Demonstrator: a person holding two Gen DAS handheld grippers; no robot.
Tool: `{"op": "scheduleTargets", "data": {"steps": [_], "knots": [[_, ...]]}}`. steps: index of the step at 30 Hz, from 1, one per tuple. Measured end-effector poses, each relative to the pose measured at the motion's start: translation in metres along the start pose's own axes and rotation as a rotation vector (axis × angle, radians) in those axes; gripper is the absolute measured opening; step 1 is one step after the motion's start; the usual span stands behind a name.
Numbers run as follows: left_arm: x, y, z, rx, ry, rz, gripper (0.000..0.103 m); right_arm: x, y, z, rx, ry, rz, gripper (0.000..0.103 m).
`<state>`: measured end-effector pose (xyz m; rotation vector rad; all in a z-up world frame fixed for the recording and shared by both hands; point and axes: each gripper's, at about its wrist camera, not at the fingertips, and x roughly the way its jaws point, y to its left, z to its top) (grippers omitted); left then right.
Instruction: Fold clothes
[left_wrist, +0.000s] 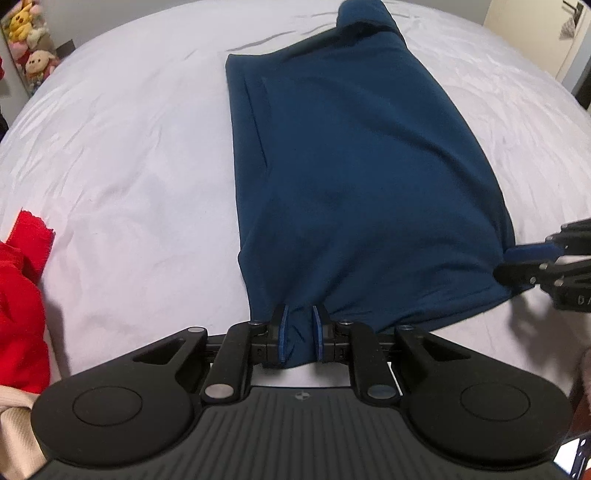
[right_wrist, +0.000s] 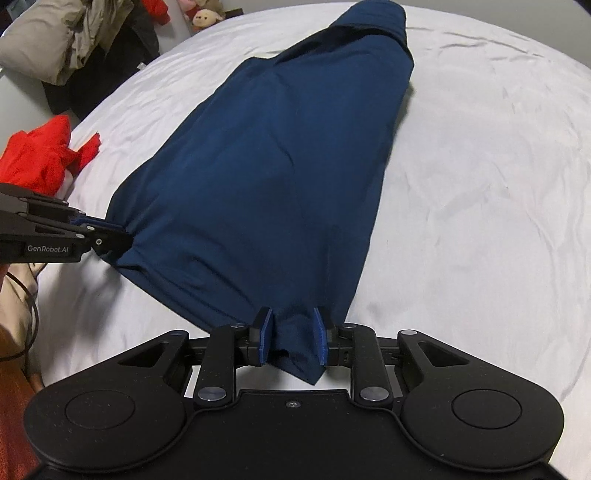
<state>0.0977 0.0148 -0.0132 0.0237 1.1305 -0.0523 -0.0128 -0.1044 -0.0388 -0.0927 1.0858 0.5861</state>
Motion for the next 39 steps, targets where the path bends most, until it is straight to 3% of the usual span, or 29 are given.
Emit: {"op": "scheduleTargets", "data": {"steps": [10,13,17,19,21,26,33,39], "knots": [[-0.007,-0.011,0.006,0.011,-0.006,0.055,0.014,-0.008,0.0,-0.004,0.0,-0.001,-0.028,0.024],[-0.017,-0.019,0.009,0.004,-0.039,0.062,0.015,-0.012,0.0,-0.004,0.019,-0.005,-0.037,0.03],[-0.022,-0.026,0.01,-0.008,-0.052,0.081,0.024,-0.018,0.0,-0.009,0.038,-0.013,-0.044,0.044],[-0.024,-0.028,0.01,-0.006,-0.056,0.1,0.027,-0.02,-0.001,-0.01,0.055,-0.02,-0.035,0.046],[-0.029,-0.023,0.009,-0.027,-0.063,0.088,0.038,-0.024,-0.005,-0.012,0.088,-0.031,-0.013,0.049],[-0.037,0.0,0.007,-0.136,-0.02,0.066,0.041,-0.035,-0.022,-0.014,0.184,-0.059,0.024,0.056],[-0.014,0.027,-0.003,-0.283,0.08,-0.056,0.042,-0.025,-0.051,-0.019,0.337,-0.026,0.102,0.057],[-0.009,0.037,-0.005,-0.354,0.056,-0.101,0.046,-0.018,-0.054,-0.022,0.373,-0.009,0.137,0.058]]}}
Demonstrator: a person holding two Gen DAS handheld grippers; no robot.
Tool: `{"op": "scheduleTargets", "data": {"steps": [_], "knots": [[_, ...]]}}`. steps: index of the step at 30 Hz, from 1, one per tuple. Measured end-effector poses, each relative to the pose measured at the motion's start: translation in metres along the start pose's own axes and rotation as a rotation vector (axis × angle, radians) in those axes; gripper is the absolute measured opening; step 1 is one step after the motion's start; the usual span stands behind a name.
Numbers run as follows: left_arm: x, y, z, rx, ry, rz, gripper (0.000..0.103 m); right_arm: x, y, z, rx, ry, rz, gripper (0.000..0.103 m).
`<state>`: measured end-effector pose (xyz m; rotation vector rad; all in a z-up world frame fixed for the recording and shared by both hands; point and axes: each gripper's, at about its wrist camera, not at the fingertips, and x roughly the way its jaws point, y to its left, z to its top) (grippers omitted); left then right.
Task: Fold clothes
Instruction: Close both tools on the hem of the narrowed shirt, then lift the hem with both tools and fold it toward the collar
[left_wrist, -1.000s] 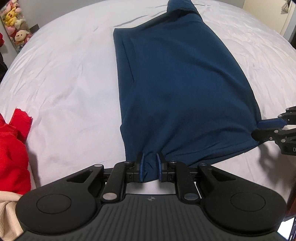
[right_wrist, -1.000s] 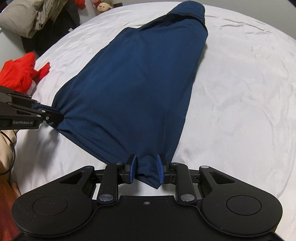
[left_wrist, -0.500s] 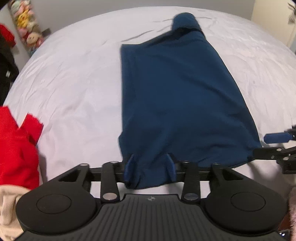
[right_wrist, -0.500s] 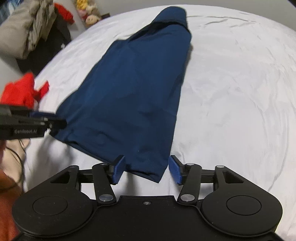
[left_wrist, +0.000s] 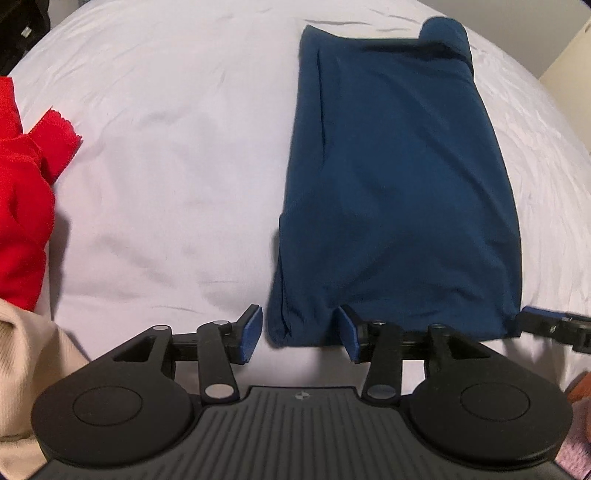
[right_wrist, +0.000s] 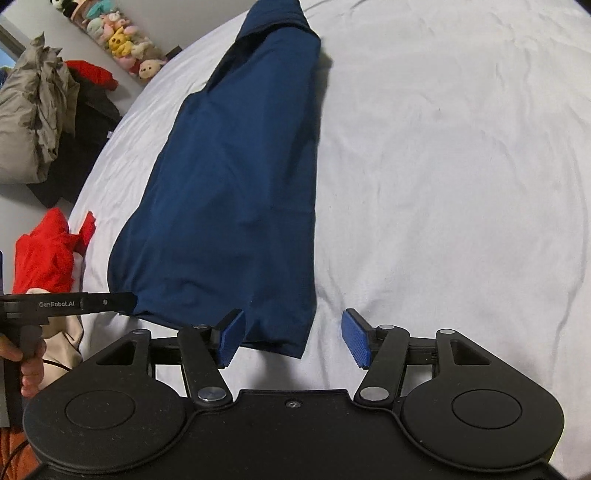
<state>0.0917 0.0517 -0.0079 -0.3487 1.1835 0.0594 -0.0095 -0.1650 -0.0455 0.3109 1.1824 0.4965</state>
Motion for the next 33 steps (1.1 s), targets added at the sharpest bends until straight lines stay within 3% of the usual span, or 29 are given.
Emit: {"op": "scheduleTargets", "data": {"steps": [3,4,6,7,8,12,23,28,33], "knots": [[0.0,0.003,-0.003,-0.035,-0.013,-0.038,0.045,0.002,0.002,-0.001,-0.002,0.008,0.03,0.055],[0.0,0.004,-0.004,-0.047,-0.018,-0.052,0.044,0.003,0.004,-0.001,-0.005,0.01,0.039,0.046],[0.001,0.002,-0.006,-0.031,-0.026,-0.039,0.019,0.005,0.004,-0.003,0.0,0.014,0.049,0.026],[0.003,0.001,-0.002,-0.026,-0.027,-0.031,0.014,0.006,0.003,-0.003,0.009,0.013,0.052,0.011],[0.004,0.003,-0.001,-0.029,-0.028,-0.038,0.008,0.006,0.001,-0.003,0.027,0.013,0.069,0.009],[-0.003,-0.001,0.0,-0.024,-0.037,-0.052,0.007,-0.002,-0.001,-0.002,0.057,-0.009,0.095,0.007],[-0.059,-0.03,-0.007,0.16,-0.073,-0.045,0.006,-0.048,0.024,-0.005,-0.065,-0.039,0.094,0.005],[-0.085,-0.048,-0.023,0.268,-0.069,-0.062,0.006,-0.076,0.023,-0.02,-0.061,-0.029,0.14,0.005],[-0.099,-0.046,-0.017,0.276,-0.093,-0.08,0.006,-0.098,0.028,-0.015,-0.09,-0.064,0.151,0.005]]}}
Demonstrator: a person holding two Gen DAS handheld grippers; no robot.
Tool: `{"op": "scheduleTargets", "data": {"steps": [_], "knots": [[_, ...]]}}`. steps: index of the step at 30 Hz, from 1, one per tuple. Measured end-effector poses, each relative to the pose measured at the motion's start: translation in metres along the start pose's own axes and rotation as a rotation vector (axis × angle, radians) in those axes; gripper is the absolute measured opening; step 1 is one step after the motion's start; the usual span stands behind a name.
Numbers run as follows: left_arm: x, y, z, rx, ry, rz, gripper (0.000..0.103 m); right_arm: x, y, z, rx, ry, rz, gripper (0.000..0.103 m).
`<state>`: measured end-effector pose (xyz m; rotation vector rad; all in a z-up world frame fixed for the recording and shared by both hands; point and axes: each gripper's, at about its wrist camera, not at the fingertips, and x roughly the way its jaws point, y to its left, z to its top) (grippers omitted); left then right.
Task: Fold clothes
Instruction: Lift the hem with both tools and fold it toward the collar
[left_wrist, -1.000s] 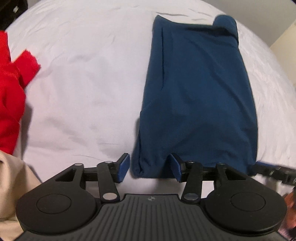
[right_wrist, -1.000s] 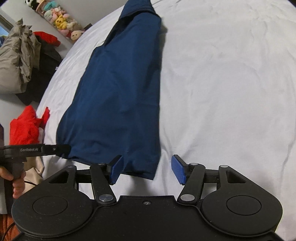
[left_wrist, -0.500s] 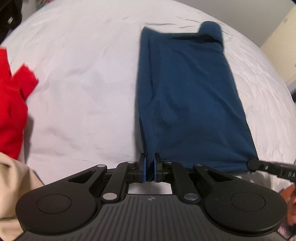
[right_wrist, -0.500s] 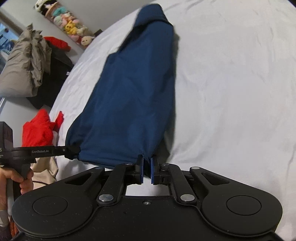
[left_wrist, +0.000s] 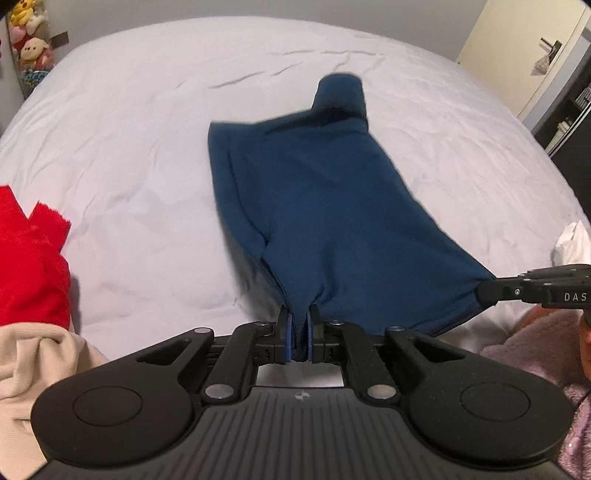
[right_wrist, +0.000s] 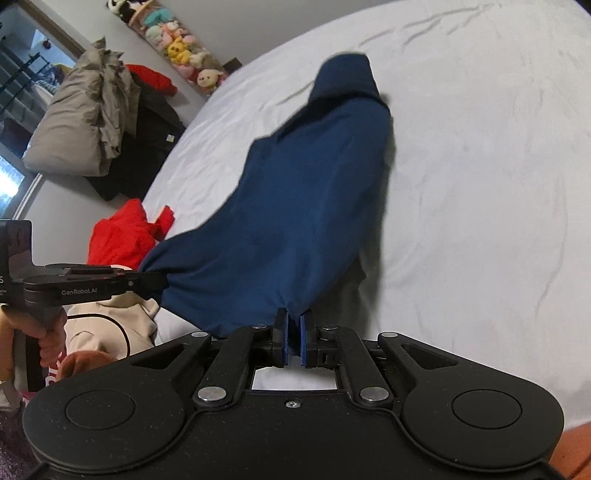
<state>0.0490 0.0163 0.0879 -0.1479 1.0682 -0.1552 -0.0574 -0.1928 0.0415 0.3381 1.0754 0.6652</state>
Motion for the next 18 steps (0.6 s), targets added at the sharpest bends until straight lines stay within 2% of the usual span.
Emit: {"op": "scheduleTargets", "data": {"steps": [4,9,18], "knots": [[-0.003,0.001,0.019,-0.005,-0.026,0.016,0.006,-0.01,0.006,0.029,-0.039,-0.041,-0.01,0.005],[0.001,0.007,0.056,-0.04,-0.054,0.019,0.006,-0.007,0.011,0.085,-0.074,-0.084,-0.032,0.005],[0.043,0.041,0.144,-0.093,-0.045,0.048,0.006,0.039,0.001,0.172,-0.06,-0.112,-0.071,0.005]]}}
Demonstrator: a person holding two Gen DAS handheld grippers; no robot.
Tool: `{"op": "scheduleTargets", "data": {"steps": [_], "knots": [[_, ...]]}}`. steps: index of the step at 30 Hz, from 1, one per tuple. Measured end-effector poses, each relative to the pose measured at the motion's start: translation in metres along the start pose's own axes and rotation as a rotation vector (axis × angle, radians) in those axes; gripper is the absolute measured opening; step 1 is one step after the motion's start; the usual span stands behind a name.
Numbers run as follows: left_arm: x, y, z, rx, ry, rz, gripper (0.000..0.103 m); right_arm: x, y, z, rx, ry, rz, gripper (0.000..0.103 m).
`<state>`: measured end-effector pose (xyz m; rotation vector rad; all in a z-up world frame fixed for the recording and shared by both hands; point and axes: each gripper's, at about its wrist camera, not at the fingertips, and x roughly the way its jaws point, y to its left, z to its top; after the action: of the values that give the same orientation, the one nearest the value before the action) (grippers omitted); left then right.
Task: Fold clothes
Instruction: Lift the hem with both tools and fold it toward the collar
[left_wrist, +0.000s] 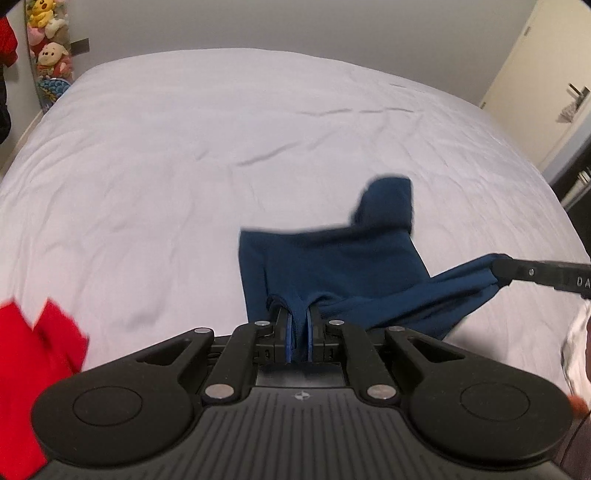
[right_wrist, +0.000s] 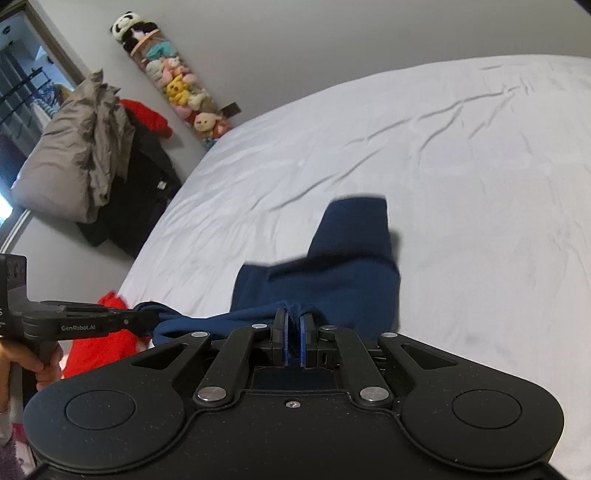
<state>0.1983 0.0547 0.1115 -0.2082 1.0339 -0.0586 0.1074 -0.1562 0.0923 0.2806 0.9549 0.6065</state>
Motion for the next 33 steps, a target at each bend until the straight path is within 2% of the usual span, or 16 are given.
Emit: {"op": "scheduleTargets", "data": {"steps": [2,6,11,16,18,19,20,22,25,28,30,31,33], "knots": [[0.021,0.007,0.02,-0.01,0.012,0.01,0.006,0.014,-0.003,0.011,0.0,-0.001,-0.014,0.005],[0.06,0.018,0.041,-0.036,0.036,0.017,0.006,0.056,-0.022,0.037,0.045,0.012,-0.039,0.005],[0.112,0.031,0.052,-0.072,0.068,0.008,0.007,0.096,-0.047,0.048,0.082,0.048,-0.063,0.005],[0.129,0.042,0.052,-0.102,0.073,-0.018,0.009,0.12,-0.072,0.05,0.158,0.079,-0.045,0.01],[0.128,0.049,0.05,-0.12,0.054,-0.021,0.017,0.119,-0.079,0.05,0.189,0.075,-0.033,0.015],[0.123,0.051,0.048,-0.125,0.038,-0.012,0.018,0.116,-0.081,0.05,0.2,0.066,-0.029,0.025],[0.118,0.053,0.047,-0.13,0.022,-0.002,0.019,0.111,-0.083,0.05,0.206,0.05,-0.031,0.039],[0.106,0.058,0.044,-0.143,-0.009,0.016,0.019,0.098,-0.082,0.051,0.21,0.018,-0.041,0.048],[0.09,0.059,0.042,-0.151,-0.036,0.018,0.019,0.078,-0.076,0.05,0.191,-0.014,-0.047,0.047],[0.063,0.044,0.032,-0.104,-0.092,-0.004,0.019,0.061,-0.058,0.044,0.122,-0.037,-0.029,0.047],[0.053,0.036,0.028,-0.075,-0.11,-0.03,0.019,0.054,-0.044,0.04,0.062,-0.045,-0.017,0.043],[0.051,0.032,0.027,-0.062,-0.111,-0.042,0.019,0.052,-0.037,0.037,0.029,-0.047,-0.009,0.037],[0.051,0.013,0.02,0.016,-0.083,-0.088,0.019,0.052,-0.024,0.032,-0.033,-0.033,0.001,0.031]]}}
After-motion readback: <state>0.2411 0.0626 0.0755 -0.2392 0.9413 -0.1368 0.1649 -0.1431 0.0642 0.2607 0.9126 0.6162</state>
